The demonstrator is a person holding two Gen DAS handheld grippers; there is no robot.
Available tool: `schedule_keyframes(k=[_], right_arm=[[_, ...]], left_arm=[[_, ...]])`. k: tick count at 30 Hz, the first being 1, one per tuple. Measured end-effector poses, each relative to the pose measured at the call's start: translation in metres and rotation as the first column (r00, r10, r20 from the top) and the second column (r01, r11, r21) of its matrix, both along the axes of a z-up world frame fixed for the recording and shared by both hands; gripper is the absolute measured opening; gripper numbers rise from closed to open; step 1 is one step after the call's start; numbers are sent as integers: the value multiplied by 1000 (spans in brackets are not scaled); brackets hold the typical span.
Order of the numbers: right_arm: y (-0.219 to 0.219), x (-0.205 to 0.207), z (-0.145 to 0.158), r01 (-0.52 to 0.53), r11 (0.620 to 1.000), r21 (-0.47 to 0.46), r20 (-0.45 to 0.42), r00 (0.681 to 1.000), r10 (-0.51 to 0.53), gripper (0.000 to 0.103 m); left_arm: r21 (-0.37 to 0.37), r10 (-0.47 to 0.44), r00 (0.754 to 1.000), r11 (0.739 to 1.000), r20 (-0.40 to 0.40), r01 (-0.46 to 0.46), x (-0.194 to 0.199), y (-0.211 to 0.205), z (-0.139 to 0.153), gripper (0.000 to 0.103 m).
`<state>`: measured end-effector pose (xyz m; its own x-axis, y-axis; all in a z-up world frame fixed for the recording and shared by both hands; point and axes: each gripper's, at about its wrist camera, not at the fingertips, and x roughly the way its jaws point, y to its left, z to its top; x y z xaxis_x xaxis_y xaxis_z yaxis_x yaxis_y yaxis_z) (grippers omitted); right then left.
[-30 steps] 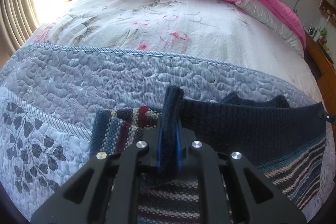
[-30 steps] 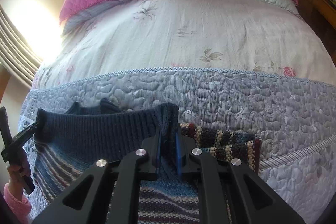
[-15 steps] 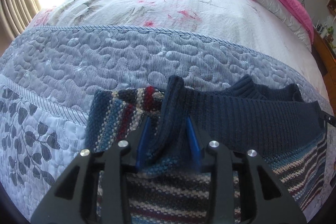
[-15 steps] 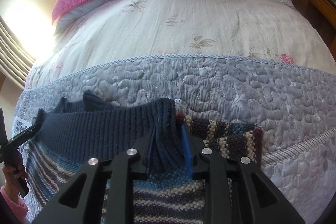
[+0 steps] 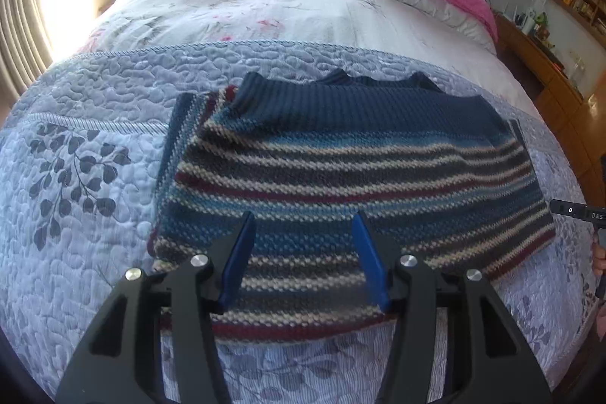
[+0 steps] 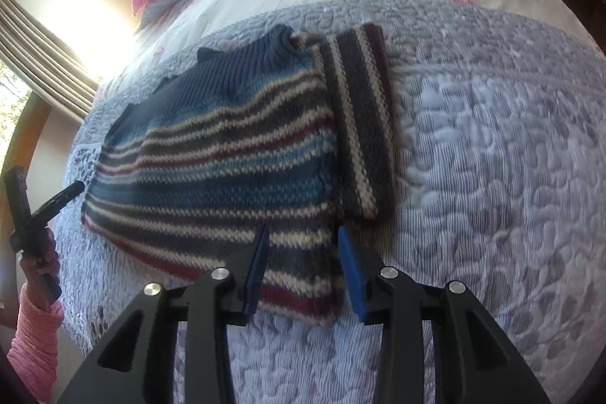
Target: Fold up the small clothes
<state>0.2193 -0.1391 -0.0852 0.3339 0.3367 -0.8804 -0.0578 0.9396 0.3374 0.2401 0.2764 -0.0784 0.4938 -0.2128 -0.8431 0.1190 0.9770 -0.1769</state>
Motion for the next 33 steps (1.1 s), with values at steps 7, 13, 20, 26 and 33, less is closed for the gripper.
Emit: schedule_keyframes(k=[7, 13, 20, 26, 33], right_arm=[[7, -21, -13, -37, 999, 5, -22, 999, 37, 12], [2, -24, -29, -38, 995, -91, -80, 996, 31, 11], [3, -21, -20, -38, 996, -78, -56, 998, 34, 28], [-2, 13, 25, 0, 1000, -9, 41, 999, 0, 42], [10, 80, 4, 24, 999, -47, -20, 999, -25, 49]], left_arm=[[-15, 50, 992, 999, -115, -52, 1, 1, -39, 53], [-38, 56, 988, 997, -147, -62, 6, 9, -55, 54], [53, 40, 994, 998, -104, -35, -1, -6, -51, 54], [-17, 25, 999, 1000, -41, -25, 8, -16, -13, 58], [-14, 34, 996, 999, -82, -35, 40, -40, -30, 58]])
